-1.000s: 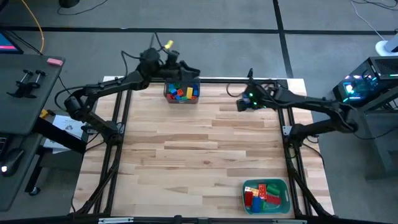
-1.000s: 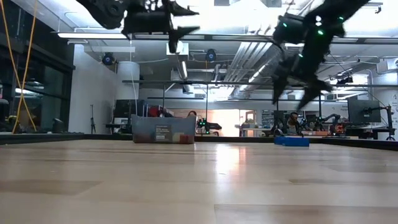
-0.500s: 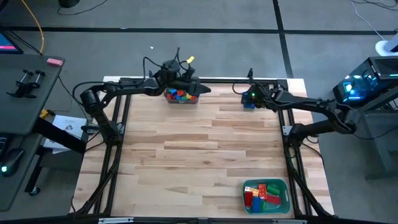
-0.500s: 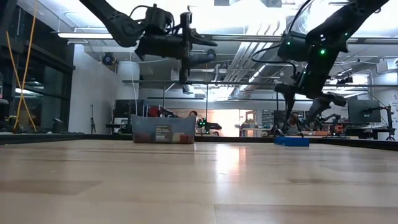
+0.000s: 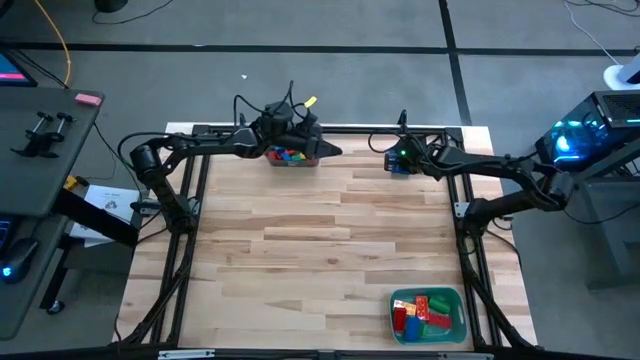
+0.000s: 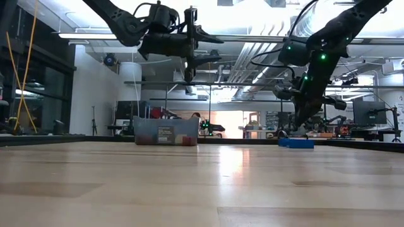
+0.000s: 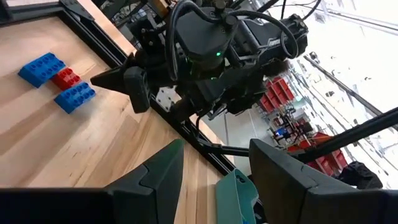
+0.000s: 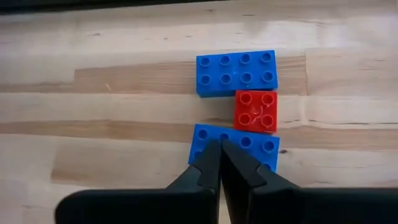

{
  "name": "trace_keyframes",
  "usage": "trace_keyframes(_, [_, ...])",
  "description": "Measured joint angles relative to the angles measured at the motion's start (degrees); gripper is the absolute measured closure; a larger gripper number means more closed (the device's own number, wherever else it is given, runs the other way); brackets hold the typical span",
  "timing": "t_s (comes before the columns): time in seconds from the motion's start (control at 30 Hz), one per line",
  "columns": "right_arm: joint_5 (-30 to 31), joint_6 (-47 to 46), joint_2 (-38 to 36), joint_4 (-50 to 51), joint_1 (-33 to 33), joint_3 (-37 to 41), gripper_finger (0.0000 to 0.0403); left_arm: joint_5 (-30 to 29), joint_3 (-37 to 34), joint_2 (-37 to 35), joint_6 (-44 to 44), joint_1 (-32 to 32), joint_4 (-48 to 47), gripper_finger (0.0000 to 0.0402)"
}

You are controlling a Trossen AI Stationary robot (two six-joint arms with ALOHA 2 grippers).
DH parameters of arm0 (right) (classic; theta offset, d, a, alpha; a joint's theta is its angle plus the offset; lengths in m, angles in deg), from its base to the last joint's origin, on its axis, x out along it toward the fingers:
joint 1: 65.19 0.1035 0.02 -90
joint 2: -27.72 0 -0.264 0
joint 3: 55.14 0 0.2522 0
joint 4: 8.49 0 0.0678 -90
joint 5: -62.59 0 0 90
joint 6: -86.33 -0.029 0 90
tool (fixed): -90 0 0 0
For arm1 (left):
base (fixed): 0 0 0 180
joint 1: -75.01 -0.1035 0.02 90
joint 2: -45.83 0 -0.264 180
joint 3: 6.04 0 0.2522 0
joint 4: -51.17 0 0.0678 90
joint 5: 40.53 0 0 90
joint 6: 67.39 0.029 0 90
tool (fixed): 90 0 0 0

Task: Sort blocks by size
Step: Put the blue game piece into the green bin

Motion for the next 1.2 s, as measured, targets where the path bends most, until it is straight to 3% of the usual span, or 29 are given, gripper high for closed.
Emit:
trace_keyframes(0.53, [-3.7,1.9,0.1,-5.5,-1.6,5.0,0.0402,-2.9,0.0,0.0,1.5,-0.6,-1.6,0.0231])
trace_keyframes(0.83, [-5.1,0.9,0.1,-6.8,-2.0,5.0,0.0402,1.5,0.0,0.0,1.1,-0.3,-0.8,0.0231])
trace_keyframes(1.2, [-7.5,-0.5,4.5,-8.0,-6.3,5.0,0.0403,1.6,0.0,0.0,2.6,-0.3,-0.9,0.0231])
